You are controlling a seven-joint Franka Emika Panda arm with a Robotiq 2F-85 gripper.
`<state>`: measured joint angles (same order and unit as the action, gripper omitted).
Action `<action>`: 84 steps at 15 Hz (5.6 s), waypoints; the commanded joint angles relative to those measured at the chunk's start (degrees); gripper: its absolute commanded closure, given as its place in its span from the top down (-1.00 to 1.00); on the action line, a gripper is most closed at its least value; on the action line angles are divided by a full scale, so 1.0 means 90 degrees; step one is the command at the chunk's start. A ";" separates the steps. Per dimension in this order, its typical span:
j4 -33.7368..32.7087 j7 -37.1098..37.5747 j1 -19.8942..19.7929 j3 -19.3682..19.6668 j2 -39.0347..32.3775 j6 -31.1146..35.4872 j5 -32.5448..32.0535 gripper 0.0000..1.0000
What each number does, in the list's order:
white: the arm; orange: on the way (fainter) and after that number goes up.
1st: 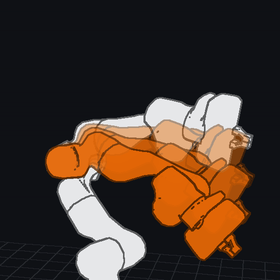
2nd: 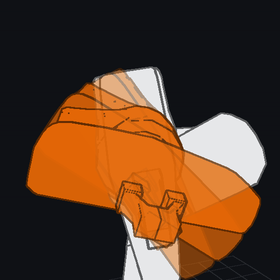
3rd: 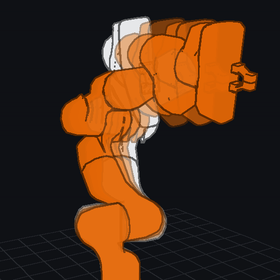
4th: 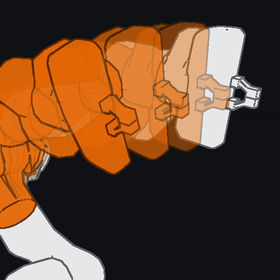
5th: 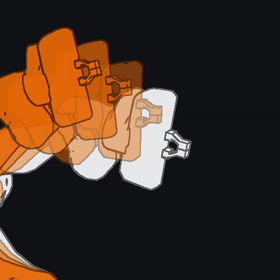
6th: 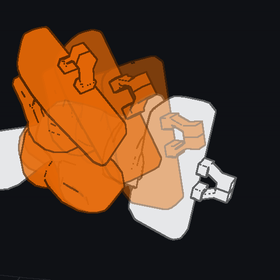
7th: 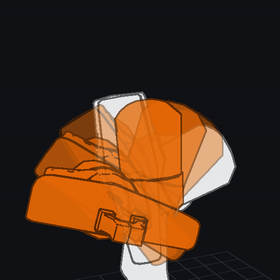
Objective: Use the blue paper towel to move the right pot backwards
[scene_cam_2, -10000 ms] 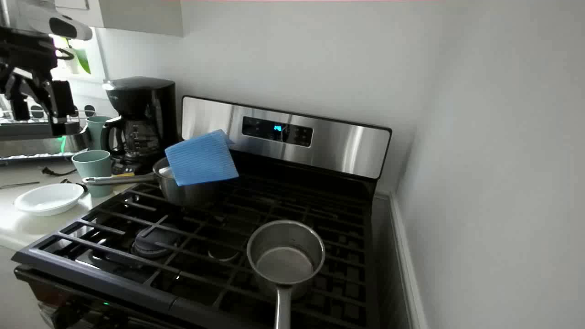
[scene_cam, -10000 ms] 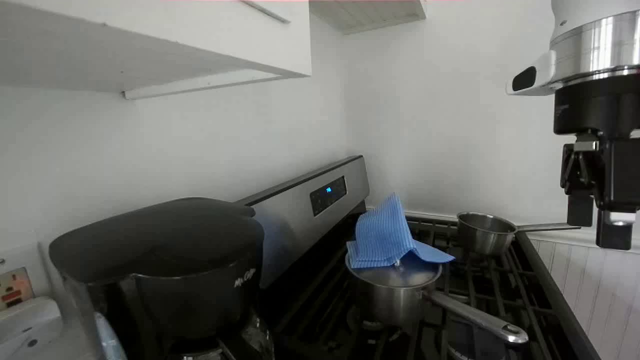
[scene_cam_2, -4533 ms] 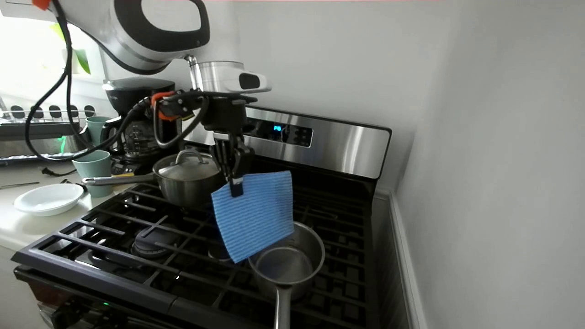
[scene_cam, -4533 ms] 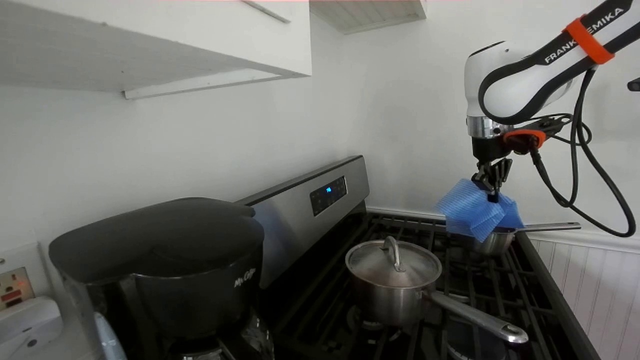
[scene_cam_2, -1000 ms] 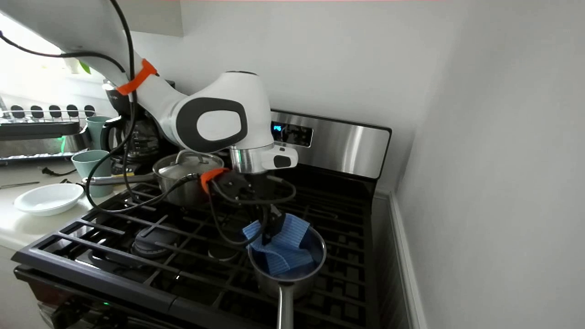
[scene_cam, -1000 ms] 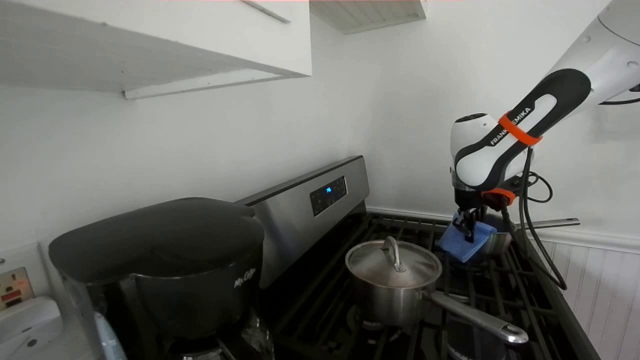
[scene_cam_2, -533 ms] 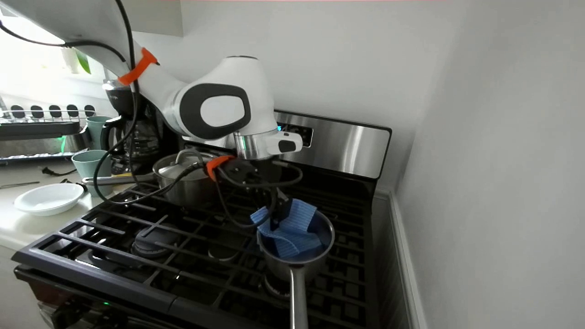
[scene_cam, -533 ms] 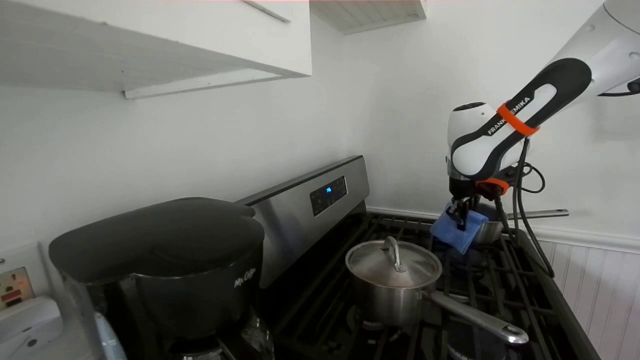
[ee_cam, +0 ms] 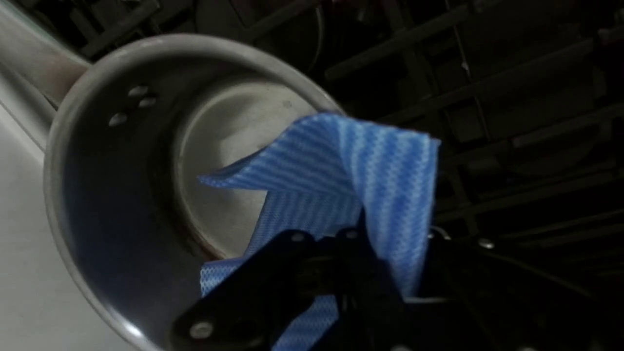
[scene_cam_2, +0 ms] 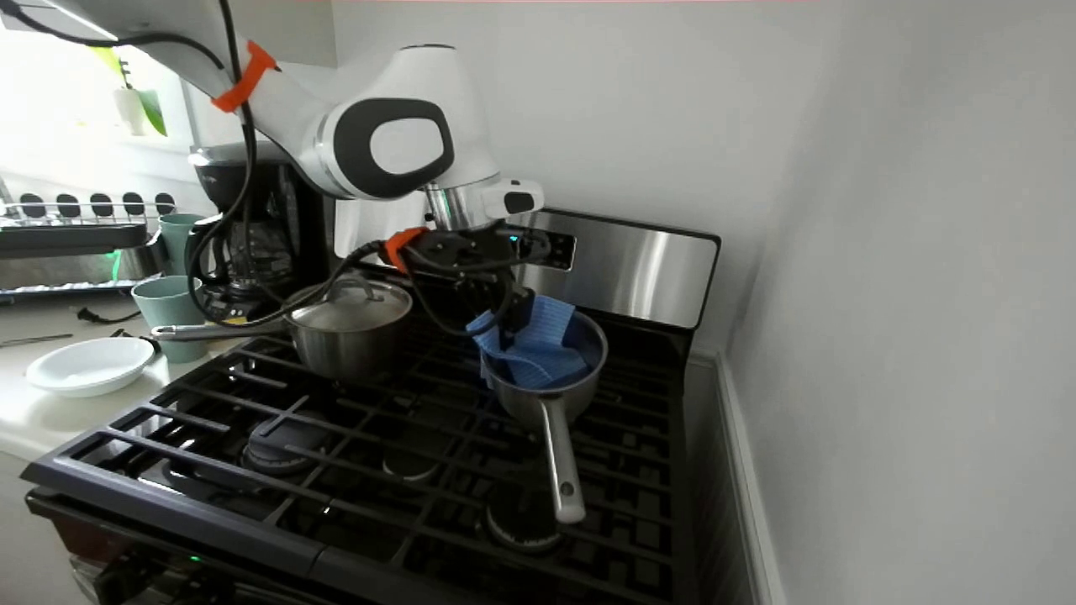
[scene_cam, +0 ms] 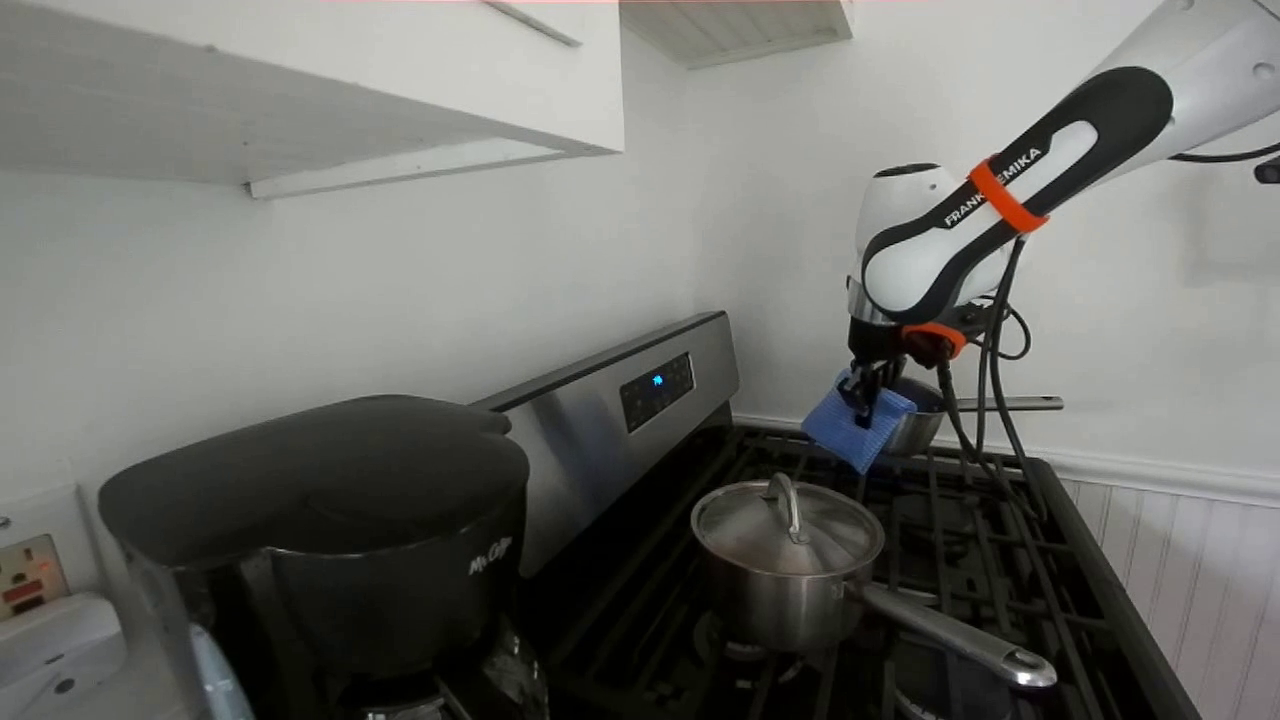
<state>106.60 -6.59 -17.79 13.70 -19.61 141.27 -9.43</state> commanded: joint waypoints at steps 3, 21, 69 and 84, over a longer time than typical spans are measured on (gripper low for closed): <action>-0.0076 -0.0013 0.0090 0.0001 -0.0023 -0.0029 0.0054 -0.96; -0.2581 -0.1471 -0.0198 -0.0544 -0.2073 -0.0890 0.0460 -0.96; -0.3761 -0.1710 -0.0355 -0.0738 -0.2641 -0.1520 0.0616 -0.27; -0.3662 -0.1614 -0.0354 -0.0716 -0.2371 -0.1453 0.0592 -0.36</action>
<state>73.22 -21.40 -20.58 7.93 -42.48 128.80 -4.77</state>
